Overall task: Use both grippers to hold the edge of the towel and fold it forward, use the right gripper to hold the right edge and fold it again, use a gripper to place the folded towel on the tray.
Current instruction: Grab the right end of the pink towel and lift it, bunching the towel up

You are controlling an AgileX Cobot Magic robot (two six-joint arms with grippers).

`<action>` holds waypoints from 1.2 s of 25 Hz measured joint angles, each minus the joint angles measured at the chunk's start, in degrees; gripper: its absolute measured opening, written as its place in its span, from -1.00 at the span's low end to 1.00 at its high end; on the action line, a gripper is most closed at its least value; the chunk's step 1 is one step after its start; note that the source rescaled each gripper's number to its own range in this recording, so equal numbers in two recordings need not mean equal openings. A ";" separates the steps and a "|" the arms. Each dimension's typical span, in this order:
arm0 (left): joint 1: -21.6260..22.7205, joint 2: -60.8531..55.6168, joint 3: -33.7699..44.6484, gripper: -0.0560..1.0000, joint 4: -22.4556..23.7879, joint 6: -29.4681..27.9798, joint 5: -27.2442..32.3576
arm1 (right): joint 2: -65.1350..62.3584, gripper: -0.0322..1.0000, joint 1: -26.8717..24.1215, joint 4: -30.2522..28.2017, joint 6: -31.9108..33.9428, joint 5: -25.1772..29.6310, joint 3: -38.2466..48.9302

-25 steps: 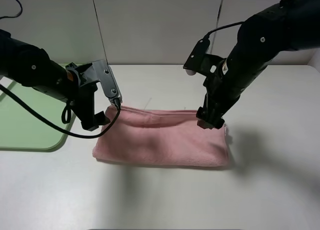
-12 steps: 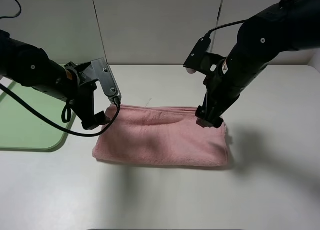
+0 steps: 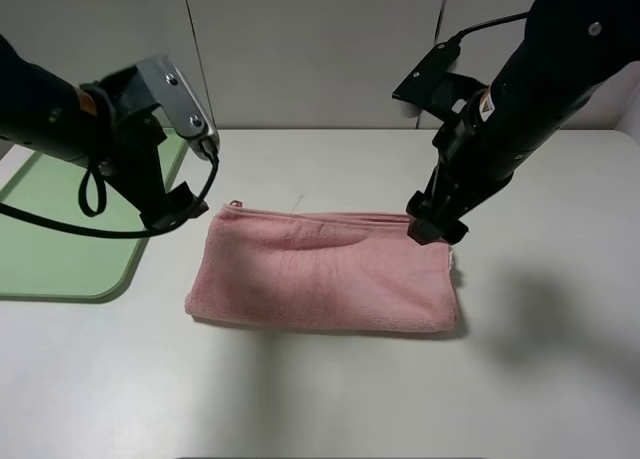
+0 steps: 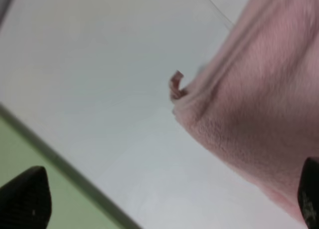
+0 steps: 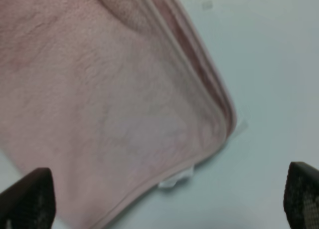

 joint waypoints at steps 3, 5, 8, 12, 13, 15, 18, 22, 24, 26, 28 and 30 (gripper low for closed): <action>0.00 -5.84 0.00 1.00 0.00 -4.31 3.27 | -2.29 1.00 0.00 1.24 3.49 3.59 0.00; 0.00 -10.14 0.05 1.00 0.00 -6.94 5.35 | -4.00 1.00 0.00 2.09 5.90 6.60 0.00; 0.00 -16.38 0.05 1.00 0.00 -11.42 8.81 | -7.07 1.00 0.00 3.33 7.99 10.37 0.00; 0.00 -24.07 0.05 1.00 0.00 -15.43 15.30 | -12.16 1.00 0.00 5.83 8.90 13.53 0.00; 0.00 -25.93 0.05 1.00 0.00 -16.54 17.34 | -13.53 1.00 0.00 6.30 8.96 13.98 0.00; 0.00 -29.26 0.05 1.00 0.00 -19.16 21.04 | -16.21 1.00 0.00 6.99 9.66 14.80 0.00; 0.00 -34.48 0.11 1.00 0.00 -23.43 26.22 | -19.84 1.00 0.00 7.20 10.74 16.12 0.00; 0.00 -42.14 1.52 1.00 0.00 -28.82 31.30 | -25.37 1.00 0.00 7.39 11.94 16.86 1.86; 0.00 -46.04 2.65 1.00 0.00 -30.98 33.62 | -28.30 1.00 0.00 7.39 12.20 16.98 3.65; 0.00 -50.43 4.16 1.00 0.00 -32.44 35.27 | -31.35 1.00 0.00 7.39 12.99 17.08 5.50; 0.00 -54.54 5.57 1.00 0.00 -33.04 36.77 | -34.57 1.00 0.00 7.39 13.44 17.23 7.49; 0.00 -58.90 7.07 1.00 -0.05 -34.06 38.08 | -37.35 1.00 0.00 7.45 14.21 17.27 9.14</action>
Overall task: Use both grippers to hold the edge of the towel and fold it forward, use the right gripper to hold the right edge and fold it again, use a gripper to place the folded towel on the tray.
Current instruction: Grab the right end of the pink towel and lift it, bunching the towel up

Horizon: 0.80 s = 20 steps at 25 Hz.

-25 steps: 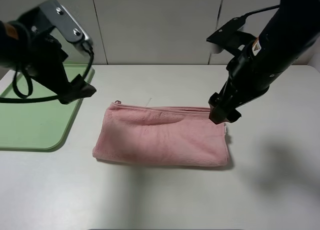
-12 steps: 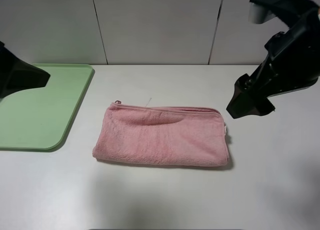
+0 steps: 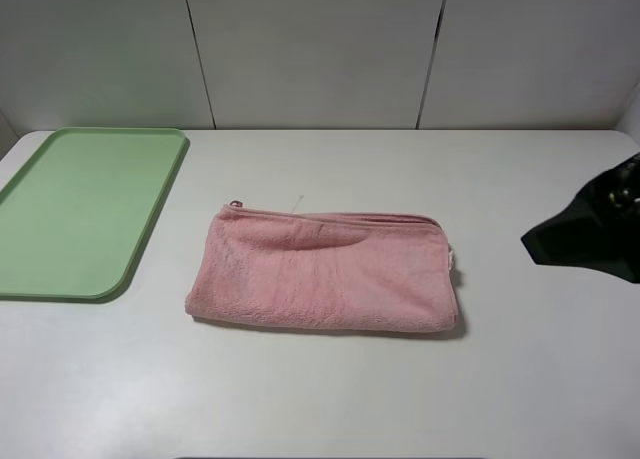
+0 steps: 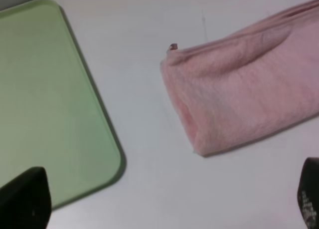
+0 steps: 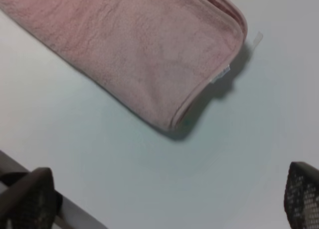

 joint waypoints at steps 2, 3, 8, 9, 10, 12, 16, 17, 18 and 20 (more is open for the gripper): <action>0.00 -3.84 1.54 1.00 -0.45 -1.00 0.96 | -2.73 1.00 0.00 0.11 0.72 -0.05 1.57; 0.00 -5.90 2.46 1.00 -0.88 -1.31 1.55 | -3.81 1.00 0.00 0.11 0.99 -0.05 2.36; 0.00 -15.76 7.14 1.00 -3.24 -1.75 5.01 | -8.85 1.00 0.00 0.11 2.22 -0.18 4.60; 0.00 -17.46 7.83 1.00 -3.51 -1.75 5.63 | -9.56 1.00 0.00 0.11 2.22 -0.18 4.72; 0.00 -19.47 8.61 1.00 -3.67 -1.82 6.05 | -10.17 1.00 0.00 0.11 2.28 -0.12 4.71; 0.00 -22.67 9.40 1.00 -3.97 -1.87 7.23 | -10.94 1.00 0.00 0.11 2.40 -0.06 4.73; 0.00 -24.24 10.61 1.00 -4.45 -1.87 9.02 | -11.15 1.00 0.00 0.11 2.42 0.33 4.73; 0.00 -24.31 10.68 1.00 -4.45 -1.87 9.02 | -11.16 1.00 0.00 0.11 2.42 0.37 4.73; 0.00 -24.43 10.69 1.00 -4.45 -1.87 9.02 | -11.16 1.00 0.00 0.11 2.42 0.48 4.73; 0.00 -24.43 10.69 1.00 -4.45 -1.87 9.02 | -11.16 1.00 0.00 0.11 2.42 0.48 4.73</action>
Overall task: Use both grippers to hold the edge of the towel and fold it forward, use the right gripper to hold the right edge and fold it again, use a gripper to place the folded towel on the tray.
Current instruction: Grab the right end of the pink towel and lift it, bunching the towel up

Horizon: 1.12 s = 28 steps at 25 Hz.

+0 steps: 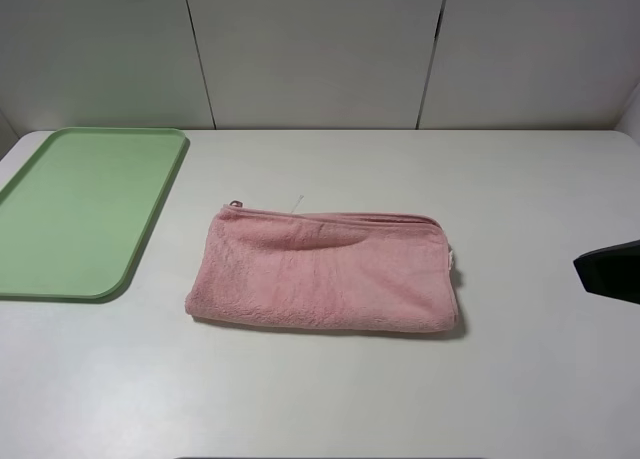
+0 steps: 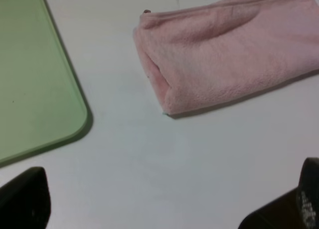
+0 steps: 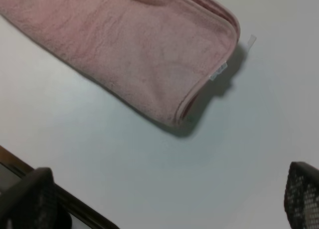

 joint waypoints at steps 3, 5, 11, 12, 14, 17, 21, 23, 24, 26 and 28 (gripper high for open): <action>0.00 0.00 0.00 1.00 0.00 0.00 0.00 | 0.00 1.00 0.00 0.11 0.11 0.12 0.00; 0.00 0.00 0.00 1.00 0.00 0.00 0.00 | 0.00 1.00 0.00 0.23 0.76 0.11 0.00; 3.91 0.00 0.00 1.00 0.00 0.00 0.00 | 0.00 1.00 0.00 0.25 3.17 0.48 0.00; 5.43 0.00 0.00 1.00 0.00 0.00 0.00 | 0.00 1.00 0.00 0.25 3.73 0.48 0.00; 8.67 0.00 0.00 1.00 0.00 0.00 0.00 | 0.05 1.00 0.00 0.25 4.57 0.48 0.00; 14.56 0.00 0.00 1.00 0.00 0.00 0.00 | 0.05 1.00 0.00 0.25 5.97 0.48 0.00; 21.62 0.00 0.00 1.00 0.00 0.00 0.00 | 0.05 1.00 0.00 0.25 8.47 0.19 0.00; 24.78 0.00 0.00 1.00 0.00 0.00 0.00 | 0.50 1.00 0.00 0.25 10.78 -0.87 0.00; 26.00 0.00 0.00 1.00 0.00 0.00 0.00 | 1.23 1.00 0.00 0.25 11.92 -1.15 0.00; 27.51 0.00 0.00 1.00 0.00 0.00 0.00 | 3.72 1.00 0.00 0.02 14.42 -2.39 0.00; 28.04 0.00 0.00 1.00 0.00 0.00 0.00 | 8.04 1.00 0.00 -0.49 15.87 -3.90 0.00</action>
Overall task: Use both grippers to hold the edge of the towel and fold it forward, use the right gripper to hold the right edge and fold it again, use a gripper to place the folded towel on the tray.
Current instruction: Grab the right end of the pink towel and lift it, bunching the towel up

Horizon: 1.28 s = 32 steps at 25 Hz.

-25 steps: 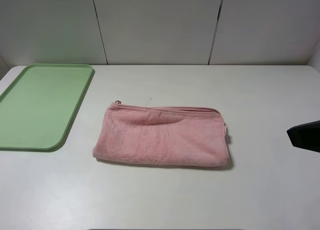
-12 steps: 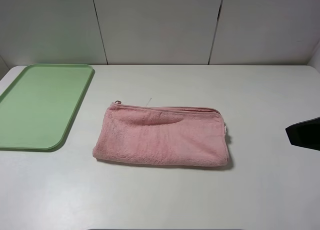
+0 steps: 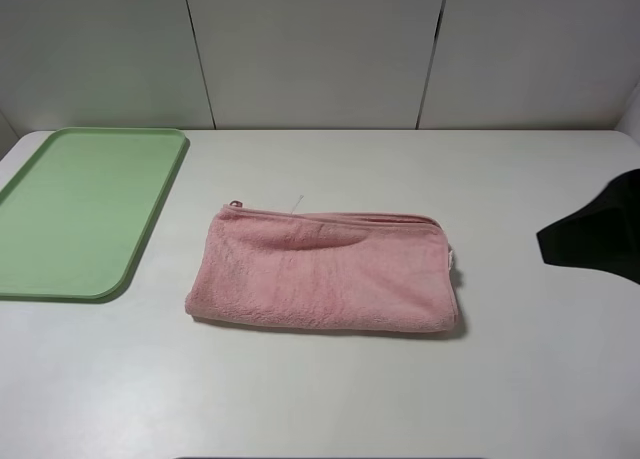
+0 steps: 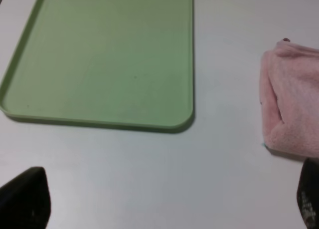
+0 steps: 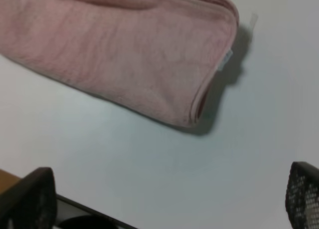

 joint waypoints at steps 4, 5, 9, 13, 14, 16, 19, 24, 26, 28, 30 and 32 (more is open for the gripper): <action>0.06 0.00 0.00 1.00 0.00 0.00 0.00 | 10.11 1.00 0.00 -0.37 2.62 -6.73 0.00; 0.06 0.00 0.00 1.00 0.00 0.00 0.00 | 12.38 1.00 0.00 -0.77 3.80 -8.92 0.00; 0.06 0.00 0.00 1.00 0.00 0.00 0.00 | 22.22 1.00 0.00 -4.14 9.65 -14.29 -0.52; 0.06 0.00 0.00 1.00 0.00 0.00 0.00 | 30.80 1.00 -0.25 -8.66 14.23 -16.46 -3.26; 0.06 0.00 0.00 1.00 0.00 0.00 0.00 | 32.84 1.00 -0.72 -9.46 15.14 -16.61 -4.18; 0.06 0.00 0.00 1.00 0.00 0.00 0.00 | 36.38 1.00 -1.94 -10.94 16.49 -16.81 -5.81; 0.06 0.00 0.00 1.00 0.00 0.00 0.00 | 41.60 1.00 -4.58 -11.71 17.11 -18.25 -7.81; 0.06 0.00 0.00 1.00 0.00 0.00 0.00 | 47.89 1.00 -8.80 -11.95 17.11 -21.62 -9.16; 0.06 0.00 0.00 1.00 0.00 0.00 0.00 | 49.91 1.00 -9.48 -11.95 16.99 -22.33 -9.23; 0.06 0.00 0.00 1.00 0.00 0.00 0.00 | 51.32 1.00 -9.49 -11.21 16.20 -22.82 -9.23; 0.06 0.00 0.00 1.00 0.00 0.00 0.00 | 52.27 1.00 -9.49 -9.96 14.86 -23.35 -9.23; 0.06 0.00 0.00 1.00 0.00 0.00 0.00 | 53.20 1.00 -9.49 -8.56 13.49 -24.05 -9.23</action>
